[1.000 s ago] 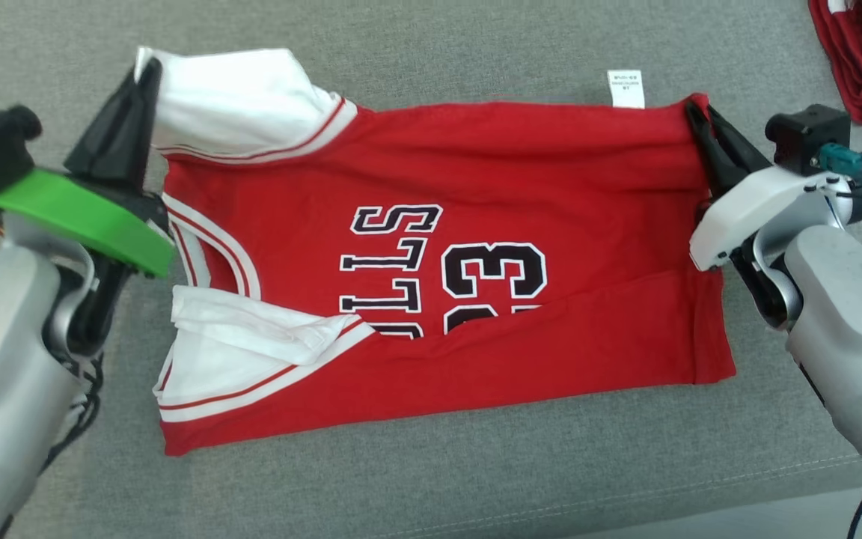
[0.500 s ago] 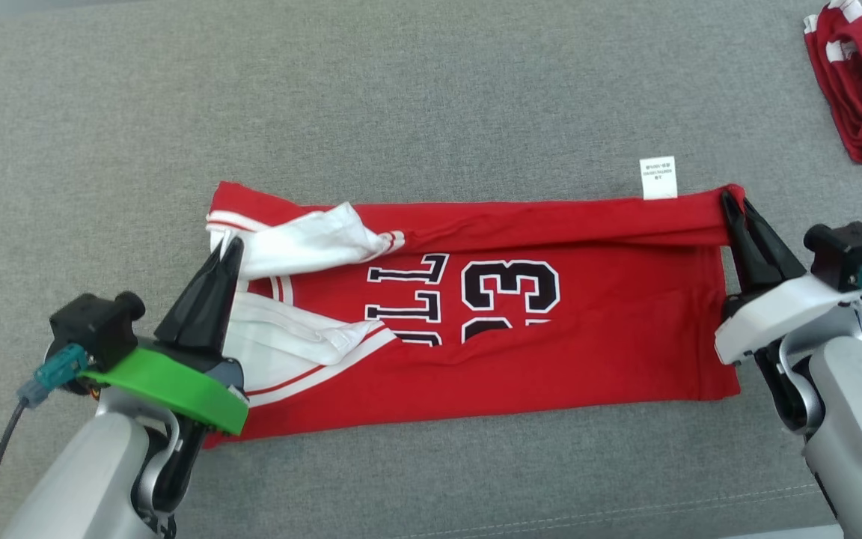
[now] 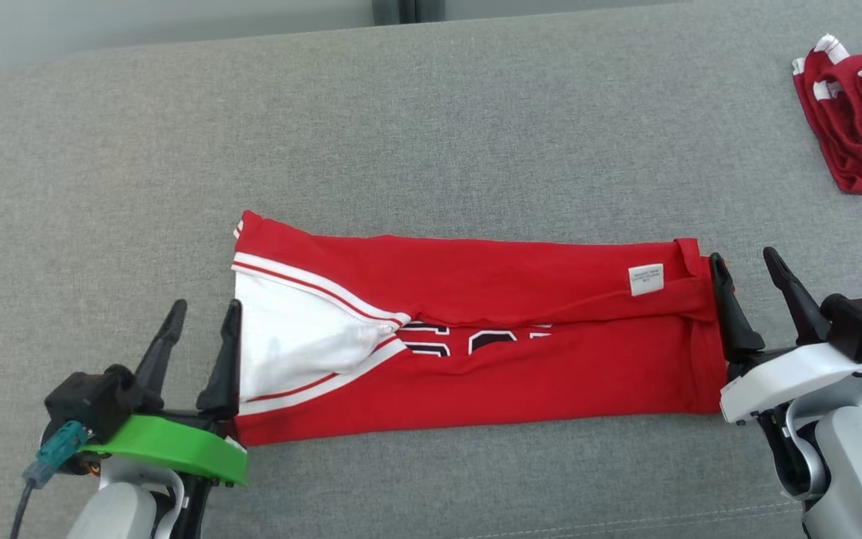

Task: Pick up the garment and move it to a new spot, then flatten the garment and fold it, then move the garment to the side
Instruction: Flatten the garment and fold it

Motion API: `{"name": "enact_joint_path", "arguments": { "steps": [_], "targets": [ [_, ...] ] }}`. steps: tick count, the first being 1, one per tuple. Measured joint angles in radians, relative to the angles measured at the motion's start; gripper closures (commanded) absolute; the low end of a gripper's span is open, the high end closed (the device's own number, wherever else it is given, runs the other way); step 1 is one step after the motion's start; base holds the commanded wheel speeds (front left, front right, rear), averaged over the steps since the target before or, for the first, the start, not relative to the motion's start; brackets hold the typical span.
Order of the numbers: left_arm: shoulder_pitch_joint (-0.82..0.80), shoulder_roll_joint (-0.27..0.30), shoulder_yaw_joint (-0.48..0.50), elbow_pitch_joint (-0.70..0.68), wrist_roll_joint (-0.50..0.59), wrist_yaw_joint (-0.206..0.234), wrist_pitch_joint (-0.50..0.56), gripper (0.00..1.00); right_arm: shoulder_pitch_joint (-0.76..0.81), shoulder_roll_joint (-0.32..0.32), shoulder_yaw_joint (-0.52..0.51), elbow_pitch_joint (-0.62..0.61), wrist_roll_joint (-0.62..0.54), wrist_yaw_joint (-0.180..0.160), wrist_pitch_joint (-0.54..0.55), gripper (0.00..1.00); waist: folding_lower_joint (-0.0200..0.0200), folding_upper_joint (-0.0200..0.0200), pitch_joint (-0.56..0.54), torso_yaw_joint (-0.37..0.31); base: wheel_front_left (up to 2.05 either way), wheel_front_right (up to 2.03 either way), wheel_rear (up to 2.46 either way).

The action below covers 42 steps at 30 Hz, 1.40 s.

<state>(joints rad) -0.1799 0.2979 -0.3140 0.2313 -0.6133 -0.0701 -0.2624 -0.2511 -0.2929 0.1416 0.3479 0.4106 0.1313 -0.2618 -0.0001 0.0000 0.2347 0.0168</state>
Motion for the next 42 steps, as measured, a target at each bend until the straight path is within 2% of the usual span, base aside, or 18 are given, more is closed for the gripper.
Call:
{"name": "enact_joint_path", "arguments": {
  "steps": [4, 11, 19, 24, 25, 27, 28, 35, 42],
  "targets": [
    [0.025, -0.05, 0.126, -0.06, 0.09, 0.013, 0.0, 0.0, 0.003, -0.006, -0.012, 0.011, 0.002, 0.0, 0.0, 0.0, 0.0, 0.0, -0.011, 0.007, 0.0, 0.0, 0.0],
    [0.074, -0.138, 0.305, -0.128, 0.271, 0.008, 0.0, 0.0, -0.053, 0.006, -0.007, 0.16, 0.021, 0.0, 0.015, 0.0, 0.0, 0.0, -0.013, 0.022, 0.0, 0.0, 0.0],
    [0.105, -0.198, 0.407, -0.127, 0.37, -0.032, 0.0, 0.0, -0.081, 0.042, 0.016, 0.328, 0.073, 0.0, 0.023, 0.0, 0.0, 0.0, -0.014, 0.039, 0.0, 0.0, 0.0],
    [0.108, -0.221, 0.423, -0.12, 0.393, -0.049, 0.0, 0.0, -0.067, 0.069, 0.051, 0.351, 0.116, -0.001, 0.015, 0.0, 0.0, 0.0, -0.017, 0.047, 0.0, 0.0, 0.0],
    [0.108, -0.222, 0.423, -0.12, 0.399, -0.05, 0.0, 0.0, -0.063, 0.07, 0.061, 0.352, 0.121, -0.001, 0.014, 0.24, 0.0, 0.0, -0.017, 0.048, 0.0, 0.0, 0.0],
    [0.108, -0.225, 0.421, -0.118, 0.419, -0.053, 0.0, 0.0, -0.061, 0.076, 0.075, 0.358, 0.138, -0.001, 0.014, 0.97, 0.0, 0.0, -0.017, 0.05, 0.0, 0.0, 0.0],
    [0.108, -0.226, 0.421, -0.118, 0.423, -0.053, 0.0, 0.0, -0.062, 0.077, 0.078, 0.36, 0.145, -0.001, 0.014, 1.0, 0.0, 0.0, -0.018, 0.049, 0.0, 0.0, 0.0],
    [0.109, -0.23, 0.442, -0.114, 0.438, -0.058, 0.0, 0.0, -0.083, 0.06, 0.076, 0.395, 0.184, 0.002, 0.012, 1.0, 0.0, 0.0, -0.034, 0.039, 0.0, 0.0, 0.0],
    [0.123, -0.234, 0.438, -0.12, 0.442, -0.059, 0.0, 0.0, -0.09, -0.053, 0.01, 0.425, 0.193, 0.001, 0.005, 1.0, 0.0, 0.0, -0.059, 0.026, 0.0, 0.0, 0.0]
  ]
}}
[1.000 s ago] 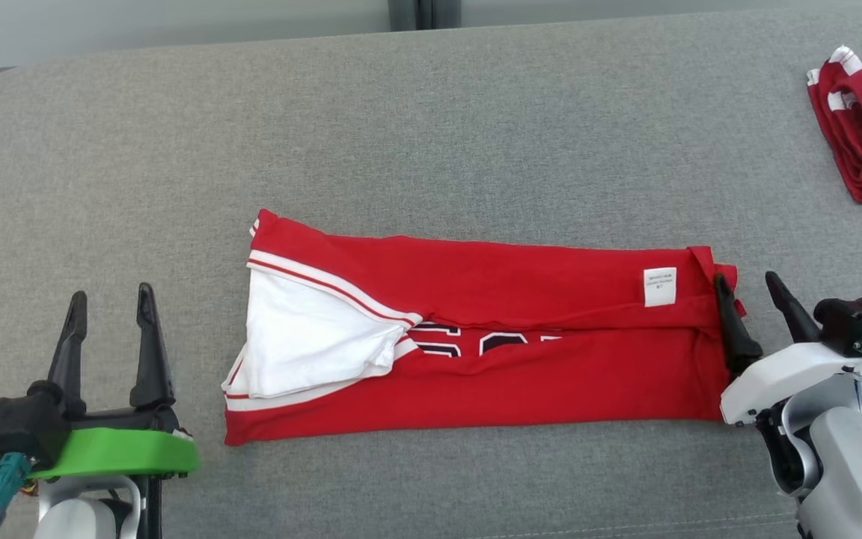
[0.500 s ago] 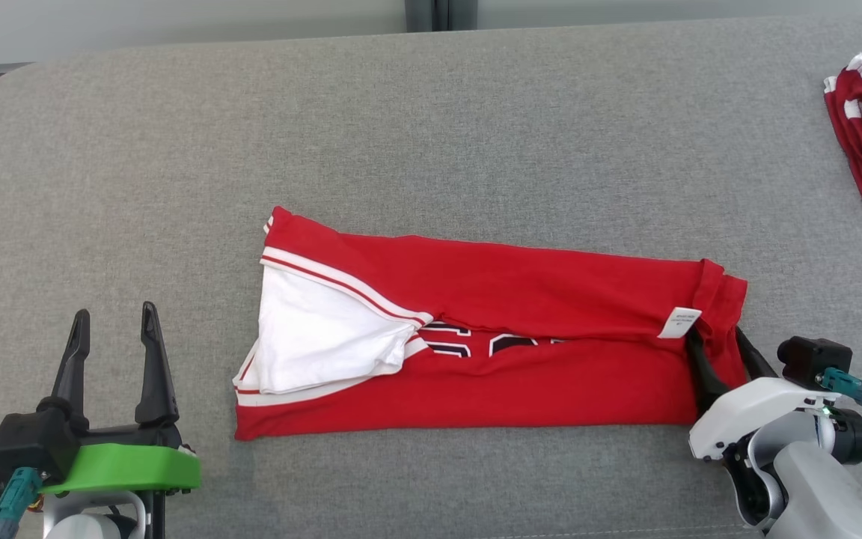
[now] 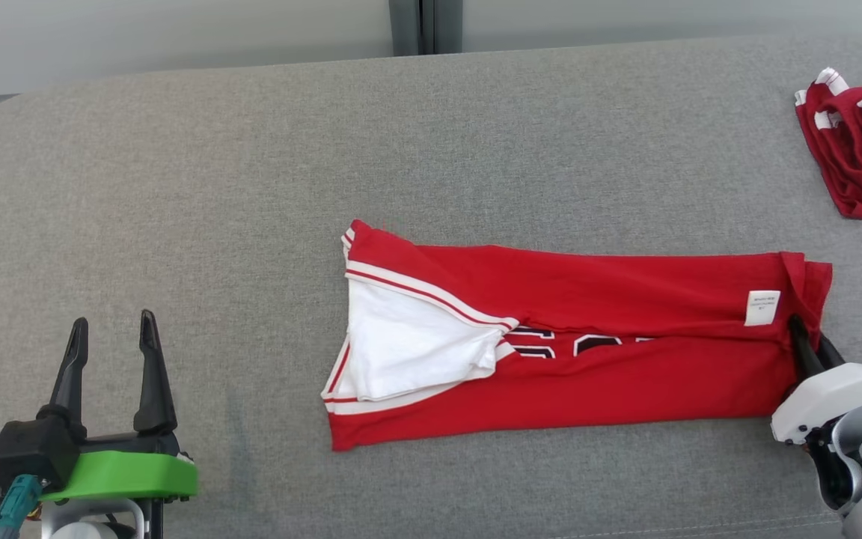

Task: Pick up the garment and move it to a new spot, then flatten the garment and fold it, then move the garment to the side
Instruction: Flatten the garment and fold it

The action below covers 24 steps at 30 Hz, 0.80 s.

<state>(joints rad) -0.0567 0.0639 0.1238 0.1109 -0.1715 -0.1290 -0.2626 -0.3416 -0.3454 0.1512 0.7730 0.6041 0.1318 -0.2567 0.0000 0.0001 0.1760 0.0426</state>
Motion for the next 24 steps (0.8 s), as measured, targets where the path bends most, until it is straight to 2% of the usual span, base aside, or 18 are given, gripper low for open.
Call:
{"name": "enact_joint_path", "arguments": {
  "steps": [3, 8, 19, 24],
  "targets": [
    [0.004, -0.002, -0.002, -0.001, 0.0, 0.0, 0.0, 0.0, -0.002, -0.02, 0.0, -0.004, 0.0, 0.0, 0.0, 1.0, 0.0, 0.0, -0.007, -0.005, 0.0, 0.0, 0.0],
    [0.023, -0.003, 0.001, 0.003, -0.002, 0.0, 0.0, 0.0, -0.002, -0.014, 0.035, -0.065, -0.005, -0.001, -0.001, 1.0, 0.0, 0.0, -0.024, -0.015, 0.0, 0.0, 0.0],
    [0.038, -0.006, 0.0, 0.004, -0.002, 0.0, 0.0, 0.0, 0.045, 0.11, 0.155, -0.326, 0.009, -0.001, 0.056, 1.0, 0.0, 0.0, -0.062, -0.011, 0.0, 0.0, 0.0],
    [0.039, -0.007, -0.01, 0.007, -0.003, 0.0, 0.0, 0.0, 0.041, 0.19, 0.209, -0.392, -0.008, -0.001, 0.096, 1.0, 0.0, 0.0, -0.063, 0.012, 0.0, 0.0, 0.0]
  ]
}}
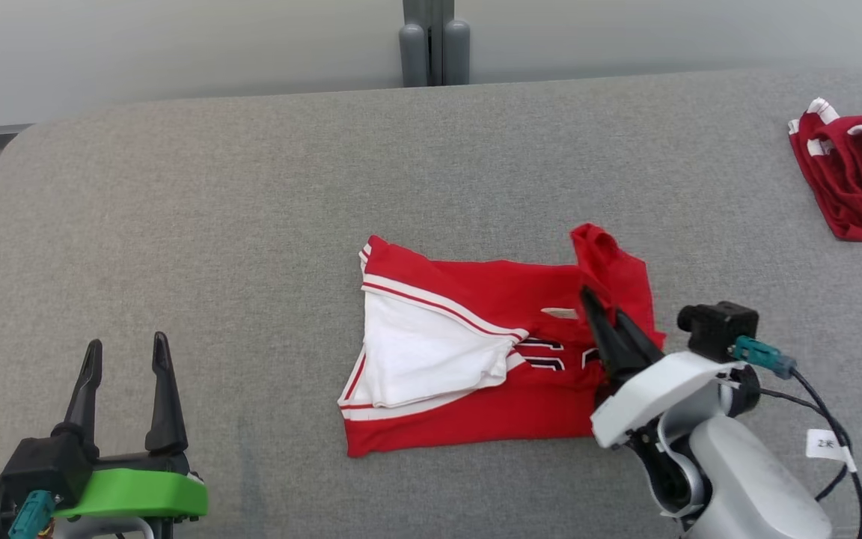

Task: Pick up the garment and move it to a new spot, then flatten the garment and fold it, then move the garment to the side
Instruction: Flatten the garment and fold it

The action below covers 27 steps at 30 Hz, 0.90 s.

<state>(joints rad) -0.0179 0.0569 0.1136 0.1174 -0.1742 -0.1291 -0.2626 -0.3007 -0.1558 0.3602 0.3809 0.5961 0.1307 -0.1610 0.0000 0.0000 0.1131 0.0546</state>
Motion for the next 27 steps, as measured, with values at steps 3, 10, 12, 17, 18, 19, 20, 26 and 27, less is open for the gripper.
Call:
{"name": "enact_joint_path", "arguments": {
  "steps": [3, 10, 12, 17, 18, 19, 20, 26, 27],
  "targets": [
    [0.0, 0.0, -0.014, 0.007, -0.001, 0.0, 0.0, 0.0, -0.019, 0.042, 0.028, -0.001, -0.005, 0.0, 0.012, 1.0, 0.0, 0.0, 0.002, 0.016, 0.0, 0.0, 0.0],
    [-0.015, -0.002, -0.064, 0.025, -0.004, 0.0, 0.0, 0.0, -0.107, 0.098, 0.099, 0.078, -0.007, 0.0, 0.017, 1.0, 0.0, 0.0, 0.011, 0.071, 0.0, 0.0, 0.0],
    [-0.025, -0.003, -0.077, 0.032, -0.008, 0.0, 0.0, 0.0, -0.139, 0.104, 0.114, 0.117, 0.007, 0.0, 0.009, 1.0, 0.0, 0.0, 0.015, 0.09, 0.0, 0.0, 0.0],
    [-0.041, -0.004, -0.105, 0.05, -0.011, 0.0, 0.0, 0.0, -0.2, 0.107, 0.205, 0.18, 0.11, 0.0, -0.018, 1.0, 0.0, 0.0, 0.025, 0.133, 0.0, 0.0, 0.0],
    [-0.042, -0.004, -0.11, 0.053, -0.011, 0.0, 0.0, 0.0, -0.212, 0.107, 0.223, 0.198, 0.13, 0.0, -0.025, 1.0, 0.0, 0.0, 0.026, 0.142, 0.0, 0.0, 0.0],
    [-0.044, -0.004, -0.113, 0.056, -0.012, 0.0, 0.0, 0.0, -0.225, 0.107, 0.239, 0.22, 0.149, 0.0, -0.032, 1.0, 0.0, 0.0, 0.028, 0.15, 0.0, 0.0, 0.0],
    [-0.045, -0.004, -0.114, 0.057, -0.014, 0.0, 0.0, 0.0, -0.233, 0.107, 0.251, 0.237, 0.161, 0.0, -0.039, 1.0, 0.0, 0.0, 0.029, 0.156, 0.0, 0.0, 0.0],
    [-0.053, -0.005, -0.119, 0.067, -0.02, -0.001, 0.0, 0.0, -0.286, 0.108, 0.322, 0.333, 0.231, 0.0, -0.086, 0.0, 0.0, 0.0, 0.035, 0.175, 0.0, 0.0, 0.0],
    [-0.053, -0.005, -0.117, 0.068, -0.021, -0.002, 0.0, 0.0, -0.295, 0.108, 0.324, 0.337, 0.23, 0.0, -0.089, 0.0, 0.0001, 0.0, 0.035, 0.172, 0.0, 0.0, 0.0]
  ]
}}
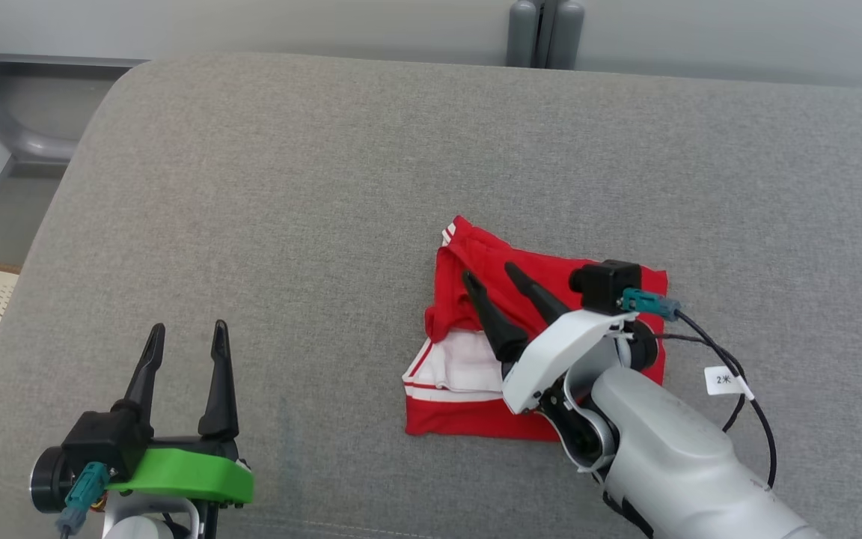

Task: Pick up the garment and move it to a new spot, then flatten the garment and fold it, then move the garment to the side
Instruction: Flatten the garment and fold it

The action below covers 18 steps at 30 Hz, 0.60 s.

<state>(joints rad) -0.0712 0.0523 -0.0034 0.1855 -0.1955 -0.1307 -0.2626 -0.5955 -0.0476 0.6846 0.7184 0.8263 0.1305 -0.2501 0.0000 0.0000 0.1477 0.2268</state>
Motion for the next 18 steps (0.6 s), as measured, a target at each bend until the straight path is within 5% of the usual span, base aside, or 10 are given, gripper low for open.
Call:
{"name": "enact_joint_path", "arguments": {
  "steps": [8, 18],
  "targets": [
    [0.001, -0.001, 0.016, -0.007, 0.002, 0.0, 0.0, 0.0, -0.03, -0.038, -0.203, -0.081, -0.198, 0.0, -0.012, 0.0, 0.0, 0.0, -0.016, -0.054, 0.0, 0.0, 0.0],
    [0.017, -0.002, 0.039, -0.023, 0.013, 0.0, 0.0, 0.0, 0.207, -0.149, -0.441, -0.362, -0.392, 0.0, -0.012, 0.0, 0.0, 0.0, -0.037, -0.141, 0.0, 0.0, 0.0]
  ]
}}
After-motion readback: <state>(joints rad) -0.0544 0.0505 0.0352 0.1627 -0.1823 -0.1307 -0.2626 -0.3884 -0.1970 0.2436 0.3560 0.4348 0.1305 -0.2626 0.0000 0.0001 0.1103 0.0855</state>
